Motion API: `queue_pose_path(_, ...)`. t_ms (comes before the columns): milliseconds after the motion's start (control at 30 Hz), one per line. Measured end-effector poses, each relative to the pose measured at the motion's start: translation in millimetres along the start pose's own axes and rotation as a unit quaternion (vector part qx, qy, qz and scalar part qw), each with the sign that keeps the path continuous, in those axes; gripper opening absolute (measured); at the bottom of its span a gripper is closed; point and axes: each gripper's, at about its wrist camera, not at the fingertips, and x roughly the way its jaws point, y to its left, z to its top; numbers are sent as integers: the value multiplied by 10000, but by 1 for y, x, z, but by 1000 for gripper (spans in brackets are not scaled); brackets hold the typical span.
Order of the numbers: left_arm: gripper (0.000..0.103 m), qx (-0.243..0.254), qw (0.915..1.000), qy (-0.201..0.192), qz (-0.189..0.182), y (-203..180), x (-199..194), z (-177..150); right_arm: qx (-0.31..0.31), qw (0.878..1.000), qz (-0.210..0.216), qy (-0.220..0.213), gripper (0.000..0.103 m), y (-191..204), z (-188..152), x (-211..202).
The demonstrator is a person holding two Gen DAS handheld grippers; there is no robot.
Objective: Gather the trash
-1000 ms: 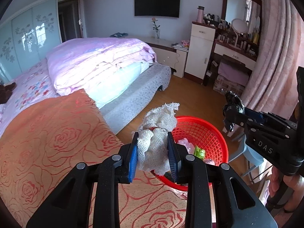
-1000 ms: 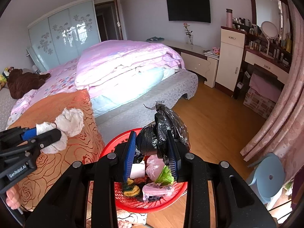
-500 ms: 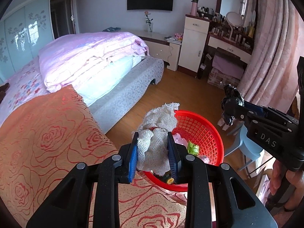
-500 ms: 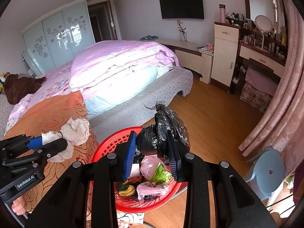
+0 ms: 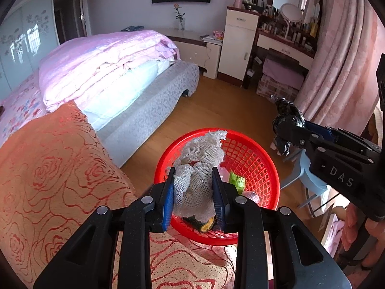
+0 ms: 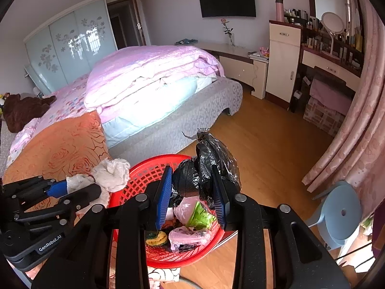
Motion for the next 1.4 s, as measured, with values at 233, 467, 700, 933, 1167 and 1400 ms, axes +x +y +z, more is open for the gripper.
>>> queue_pose_path(233,29,57,9999,107,-25,-3,9,-5,-39,9998,84,178,32,4,-4,11)
queue_pose_path(467,43,53,9998,180,-102,-4,13,-8,-24,9994,174,301,33,5,-5,18)
queue_pose_path(700,60,-142,9998,71,-92,9,6,-9,61,9994,187,294,53,3,-7,19)
queue_pose_path(933,65,-337,9994,-63,86,20,-4,-7,104,9996,130,238,58,1,-7,17)
queue_pose_path(1167,72,-428,9983,-215,328,30,-16,-6,180,9998,-11,62,78,1,-8,9)
queue_pose_path(1400,76,-460,9962,-427,610,37,-31,-9,196,9998,-71,-63,88,3,-9,4)
